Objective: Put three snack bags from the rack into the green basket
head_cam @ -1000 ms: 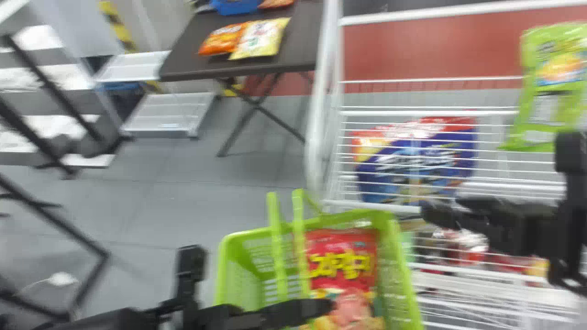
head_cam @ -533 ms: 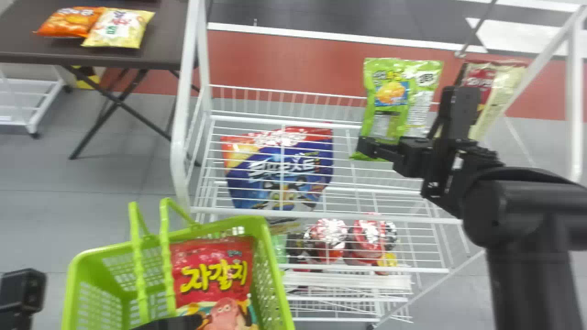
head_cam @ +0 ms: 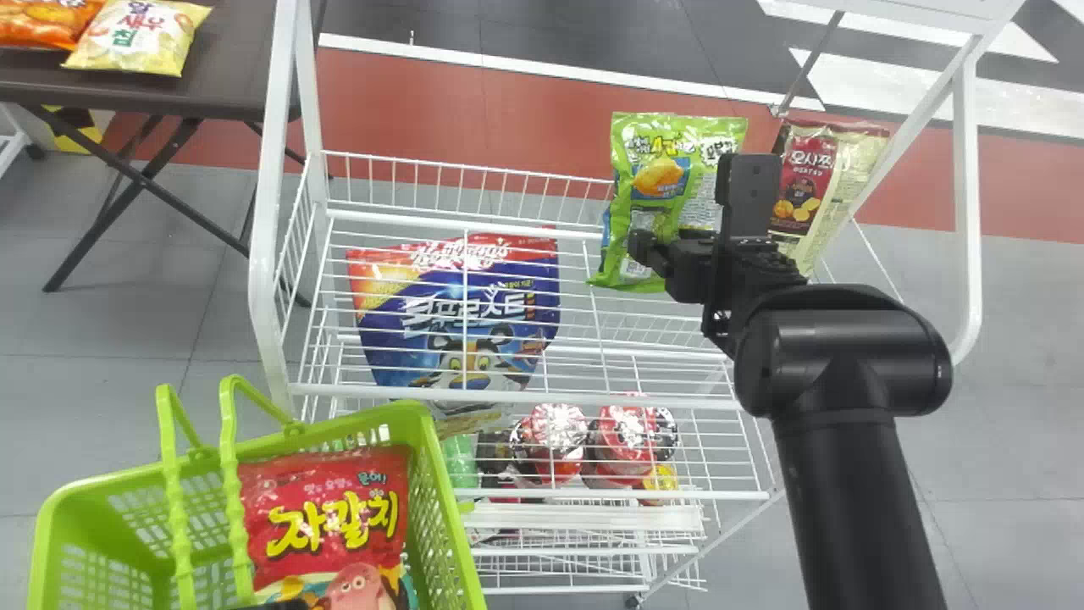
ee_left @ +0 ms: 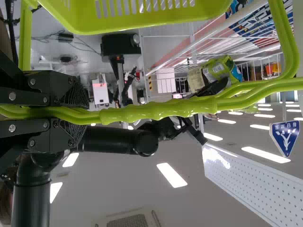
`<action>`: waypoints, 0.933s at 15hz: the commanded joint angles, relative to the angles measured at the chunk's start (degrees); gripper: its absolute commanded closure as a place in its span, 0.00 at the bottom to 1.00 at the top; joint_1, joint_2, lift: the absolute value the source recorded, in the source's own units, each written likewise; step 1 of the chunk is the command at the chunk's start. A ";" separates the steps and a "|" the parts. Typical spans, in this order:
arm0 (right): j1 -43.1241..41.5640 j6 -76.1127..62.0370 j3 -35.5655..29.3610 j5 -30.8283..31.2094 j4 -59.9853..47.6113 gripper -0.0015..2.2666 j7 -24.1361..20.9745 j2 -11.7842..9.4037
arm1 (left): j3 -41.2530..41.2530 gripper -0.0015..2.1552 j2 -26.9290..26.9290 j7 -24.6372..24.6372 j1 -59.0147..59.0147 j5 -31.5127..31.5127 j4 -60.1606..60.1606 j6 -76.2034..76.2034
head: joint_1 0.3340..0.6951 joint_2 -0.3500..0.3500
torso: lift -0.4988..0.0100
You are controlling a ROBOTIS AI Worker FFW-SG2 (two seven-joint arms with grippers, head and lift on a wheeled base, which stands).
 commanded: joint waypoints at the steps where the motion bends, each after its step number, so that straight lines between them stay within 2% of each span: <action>1: 1.32 -1.66 0.40 1.09 -0.38 0.99 -0.98 0.19 | 0.25 1.00 0.00 -0.09 0.23 0.00 0.01 -0.17 | 1.00 0.15 | 0.98; 2: 1.93 -2.19 0.84 1.35 -0.91 0.99 -3.00 0.28 | 0.34 1.00 0.00 -0.09 0.32 0.00 0.01 -0.17 | 1.00 0.15 | 0.98; 7: 7.38 -4.47 0.58 0.65 -7.33 0.99 -1.42 0.28 | 1.21 1.00 -0.09 -0.70 1.02 0.36 0.01 -0.17 | 1.00 0.15 | 0.98; 12: 24.52 1.68 1.37 -7.61 -34.66 0.99 3.59 0.28 | 2.09 1.00 -0.17 -1.05 1.20 0.62 0.01 -0.17 | 1.00 0.22 | 0.98; 14: 30.94 7.48 2.77 -11.57 -43.89 0.99 5.79 0.19 | 1.83 1.00 -0.26 -0.88 0.94 0.62 0.01 -0.17 | 1.00 0.30 | 0.98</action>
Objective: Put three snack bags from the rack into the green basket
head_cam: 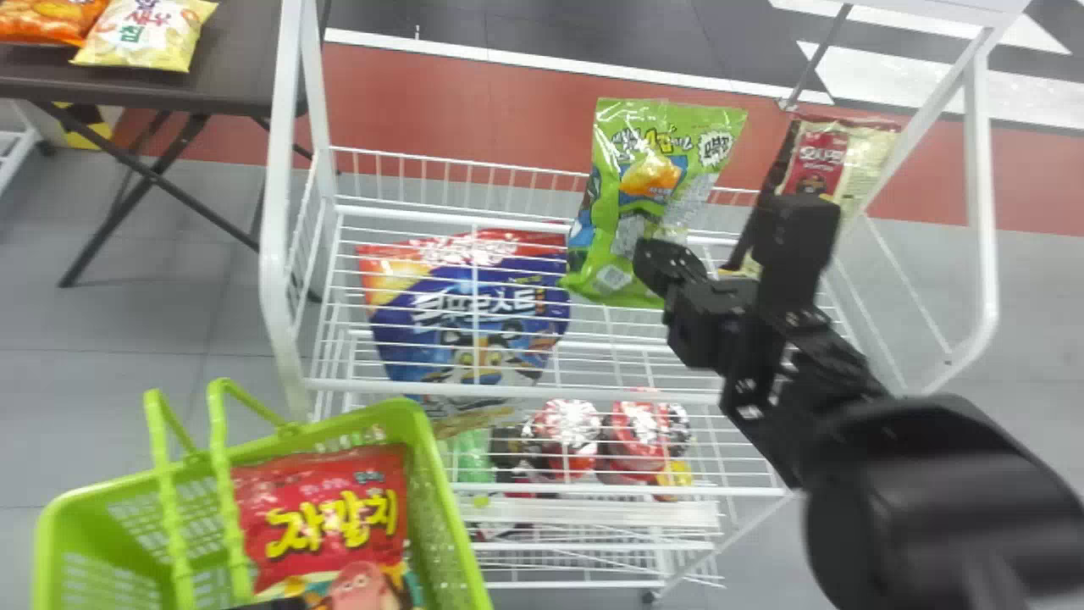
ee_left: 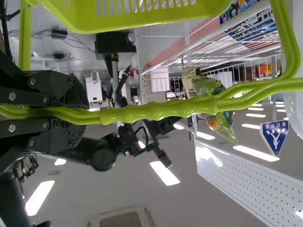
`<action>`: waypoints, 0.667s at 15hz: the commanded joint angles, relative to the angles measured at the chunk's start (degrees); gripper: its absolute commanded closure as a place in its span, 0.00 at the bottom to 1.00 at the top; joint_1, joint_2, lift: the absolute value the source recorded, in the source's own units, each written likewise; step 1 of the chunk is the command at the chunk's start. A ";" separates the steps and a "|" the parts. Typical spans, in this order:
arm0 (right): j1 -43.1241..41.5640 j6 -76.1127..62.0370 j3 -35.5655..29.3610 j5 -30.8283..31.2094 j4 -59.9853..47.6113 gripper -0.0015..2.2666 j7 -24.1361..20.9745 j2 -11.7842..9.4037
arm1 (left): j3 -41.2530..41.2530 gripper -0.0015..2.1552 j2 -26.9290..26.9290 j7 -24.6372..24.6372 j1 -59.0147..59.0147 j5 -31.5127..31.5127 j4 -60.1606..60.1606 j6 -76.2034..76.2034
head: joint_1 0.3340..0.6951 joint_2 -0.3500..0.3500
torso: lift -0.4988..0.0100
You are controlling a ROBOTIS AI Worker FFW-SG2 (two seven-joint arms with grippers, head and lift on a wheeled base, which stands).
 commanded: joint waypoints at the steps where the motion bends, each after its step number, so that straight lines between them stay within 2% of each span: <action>1: 6.26 10.95 1.30 -5.94 -9.91 0.99 2.62 -0.06 | -0.19 1.00 -0.04 0.13 -0.29 0.01 -0.01 0.00 | 1.00 0.34 | 0.98; 2: 6.79 19.21 2.44 -8.05 -12.11 0.99 4.20 -0.06 | -0.19 1.00 -0.04 0.13 -0.38 0.01 0.08 0.00 | 1.00 0.39 | 0.98; 4: 7.49 25.72 7.27 -8.05 -13.08 0.99 5.52 -0.23 | -0.27 1.00 -0.13 0.13 -0.47 0.01 0.08 0.00 | 1.00 0.49 | 0.98; 6: 7.23 28.00 12.28 -8.05 -11.76 0.99 5.61 -0.14 | -0.45 1.00 -0.22 0.05 -0.47 0.18 0.08 0.00 | 1.00 0.61 | 0.98; 7: 6.35 28.00 15.01 -8.05 -9.91 0.99 5.61 -0.06 | -0.45 1.00 -0.22 0.13 -0.47 0.18 0.08 0.00 | 1.00 0.72 | 0.98; 10: 3.10 28.53 20.63 -8.84 -3.50 0.99 4.99 0.30 | -0.19 1.00 -0.13 -0.04 -0.38 0.89 0.08 0.00 | 1.00 0.87 | 0.98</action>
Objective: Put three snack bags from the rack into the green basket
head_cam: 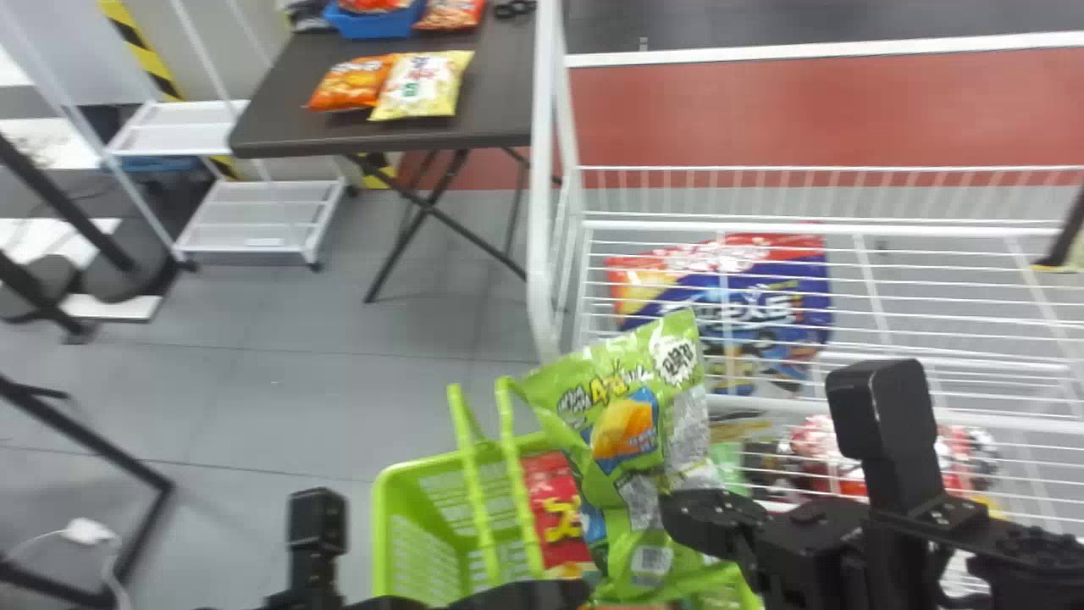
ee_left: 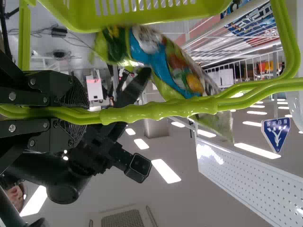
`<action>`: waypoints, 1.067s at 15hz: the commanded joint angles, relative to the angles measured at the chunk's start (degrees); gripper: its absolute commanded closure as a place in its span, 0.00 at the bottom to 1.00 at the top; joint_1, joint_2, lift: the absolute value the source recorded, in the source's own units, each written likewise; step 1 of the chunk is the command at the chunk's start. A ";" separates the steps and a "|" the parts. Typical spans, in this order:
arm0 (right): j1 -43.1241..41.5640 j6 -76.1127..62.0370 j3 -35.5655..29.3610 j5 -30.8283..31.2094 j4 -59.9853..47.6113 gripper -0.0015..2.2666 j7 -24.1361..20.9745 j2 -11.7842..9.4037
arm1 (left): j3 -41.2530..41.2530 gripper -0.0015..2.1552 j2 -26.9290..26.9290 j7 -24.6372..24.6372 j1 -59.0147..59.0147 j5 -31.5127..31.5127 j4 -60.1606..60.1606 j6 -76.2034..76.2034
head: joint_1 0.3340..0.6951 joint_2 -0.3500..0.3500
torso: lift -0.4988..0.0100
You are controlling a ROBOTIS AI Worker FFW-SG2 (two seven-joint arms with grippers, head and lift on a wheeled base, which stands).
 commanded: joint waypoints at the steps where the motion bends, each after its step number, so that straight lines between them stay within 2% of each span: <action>1: -2.66 0.66 3.49 -0.68 6.16 0.99 -0.42 0.97 | 0.33 1.00 0.13 -0.15 0.16 0.76 0.00 0.00 | 1.00 0.92 | 0.98; 2: -3.72 1.72 3.58 -2.35 8.97 0.99 -0.51 1.58 | 0.33 1.00 0.13 -0.24 0.25 0.94 0.00 0.00 | 1.00 1.00 | 0.98; 4: -6.62 3.47 4.89 -5.16 15.56 0.98 -0.69 1.67 | 0.25 1.00 0.13 -0.33 0.25 0.94 -0.09 0.00 | 1.00 1.00 | 0.98; 5: -7.67 3.30 5.42 -7.10 18.02 0.90 -0.16 1.67 | 0.16 1.00 0.13 -0.51 0.25 1.03 -0.09 0.00 | 1.00 1.00 | 0.98; 6: -8.38 3.30 5.51 -7.89 19.78 0.67 1.07 1.67 | 0.16 1.00 0.13 -0.51 0.34 1.03 -0.09 0.00 | 1.00 1.00 | 0.98; 7: -8.55 3.47 5.33 -7.98 20.13 0.20 1.69 1.32 | 0.16 1.00 0.13 -0.59 0.43 1.03 -0.09 0.00 | 1.00 1.00 | 0.98; 8: -8.03 3.30 4.28 -8.15 18.72 0.00 1.69 0.61 | 0.42 1.00 0.13 -0.59 0.43 1.03 -0.09 0.00 | 1.00 1.00 | 0.98; 10: -5.30 3.30 -1.26 -9.30 12.92 0.00 5.03 0.44 | 0.51 1.00 0.30 -0.68 0.86 1.11 -0.27 0.00 | 1.00 1.00 | 0.98; 12: -3.02 3.30 -9.34 -15.54 7.91 0.01 8.01 0.44 | 0.51 1.00 0.30 -0.68 0.95 1.20 -0.27 0.00 | 1.00 1.00 | 0.98; 14: -1.52 4.88 -18.13 -23.53 4.13 0.01 8.98 0.44 | 0.51 1.00 0.30 -0.77 1.13 1.29 -0.35 0.00 | 1.00 1.00 | 0.98; 16: 0.24 5.58 -25.69 -27.31 2.46 0.01 10.92 0.44 | 0.51 1.00 0.39 -0.86 1.30 1.38 -0.62 0.00 | 1.00 0.97 | 0.98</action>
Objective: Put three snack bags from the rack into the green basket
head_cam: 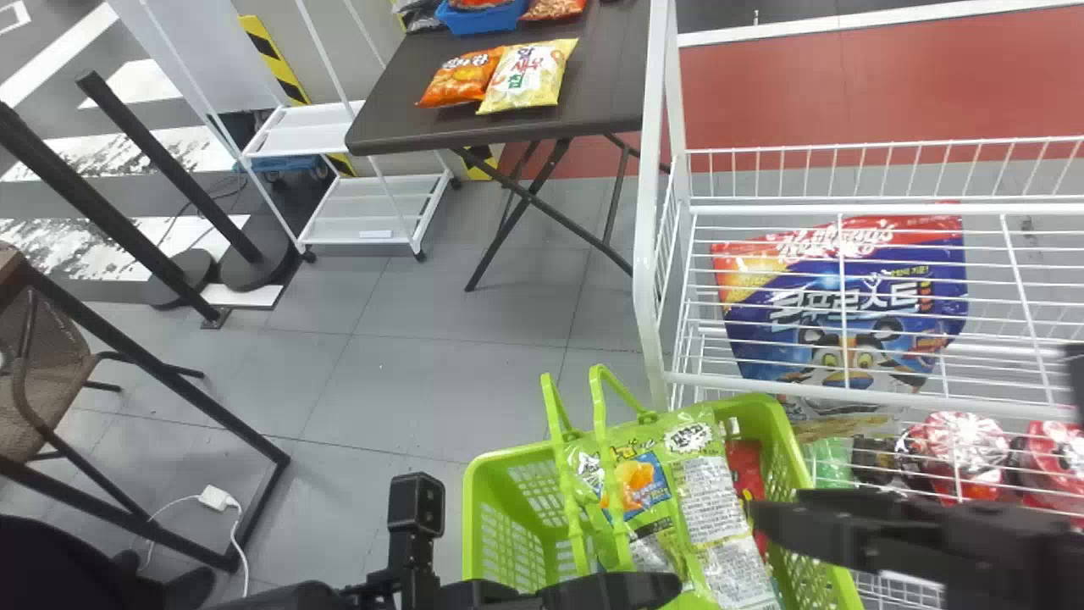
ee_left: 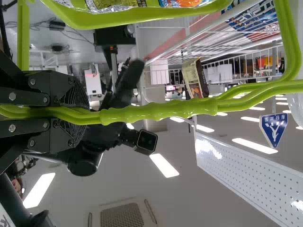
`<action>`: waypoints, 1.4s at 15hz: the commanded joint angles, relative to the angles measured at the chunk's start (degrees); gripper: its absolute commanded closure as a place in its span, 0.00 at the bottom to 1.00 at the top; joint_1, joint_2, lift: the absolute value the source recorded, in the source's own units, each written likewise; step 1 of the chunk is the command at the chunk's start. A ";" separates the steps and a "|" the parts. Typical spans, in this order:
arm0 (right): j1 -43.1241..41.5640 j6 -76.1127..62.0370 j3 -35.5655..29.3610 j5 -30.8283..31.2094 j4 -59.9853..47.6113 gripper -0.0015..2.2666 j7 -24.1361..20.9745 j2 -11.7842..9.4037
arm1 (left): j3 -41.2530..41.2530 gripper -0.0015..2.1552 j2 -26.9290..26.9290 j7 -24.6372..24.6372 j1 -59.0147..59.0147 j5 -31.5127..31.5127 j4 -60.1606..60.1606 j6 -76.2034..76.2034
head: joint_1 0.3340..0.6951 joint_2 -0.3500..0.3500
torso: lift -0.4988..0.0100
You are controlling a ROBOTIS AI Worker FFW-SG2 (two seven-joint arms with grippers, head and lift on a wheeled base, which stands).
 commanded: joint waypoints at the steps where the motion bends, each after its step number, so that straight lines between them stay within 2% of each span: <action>1: 2.36 -1.43 -7.77 -2.43 -2.70 0.01 0.89 0.17 | 0.00 1.00 0.05 -0.18 0.39 0.05 -0.26 0.01 | 1.00 0.88 | 0.98; 2: 5.08 -10.75 -8.21 2.67 -4.02 0.02 0.54 0.35 | 0.00 1.00 0.05 -0.26 0.48 0.13 -0.52 0.01 | 1.00 0.83 | 0.98; 4: 10.62 -35.88 -3.02 20.60 -3.93 0.02 -3.33 0.70 | 0.00 1.00 0.05 -0.26 1.00 0.13 -1.05 0.01 | 1.00 0.72 | 0.98; 5: 12.47 -43.79 -0.91 26.31 -2.70 0.02 -6.75 0.70 | 0.00 1.00 0.05 -0.35 1.18 0.13 -1.05 0.01 | 1.00 0.57 | 0.98; 6: 14.05 -50.47 0.23 29.56 -0.94 0.02 -10.09 0.70 | 0.00 1.00 -0.03 -0.35 1.18 0.13 -1.05 0.01 | 1.00 0.49 | 0.98; 8: 16.16 -63.83 2.34 33.69 4.24 0.02 -14.75 0.70 | -0.18 1.00 -0.03 -0.35 1.44 0.13 -1.14 0.01 | 1.00 0.39 | 0.98; 10: 16.95 -73.68 2.78 33.87 10.31 0.02 -15.54 0.70 | -0.18 1.00 -0.03 -0.35 1.79 0.13 -1.31 -0.17 | 1.00 0.32 | 0.98; 13: 17.65 -82.64 2.69 33.78 15.58 0.03 -16.33 1.05 | -0.35 1.00 -0.12 -0.18 1.88 0.13 -1.31 -0.17 | 1.00 0.31 | 0.98; 21: 17.65 -83.87 2.43 33.34 17.78 0.03 -16.07 0.96 | -1.76 1.00 -0.56 1.05 1.97 -0.39 -1.40 -0.17 | 1.00 0.25 | 0.98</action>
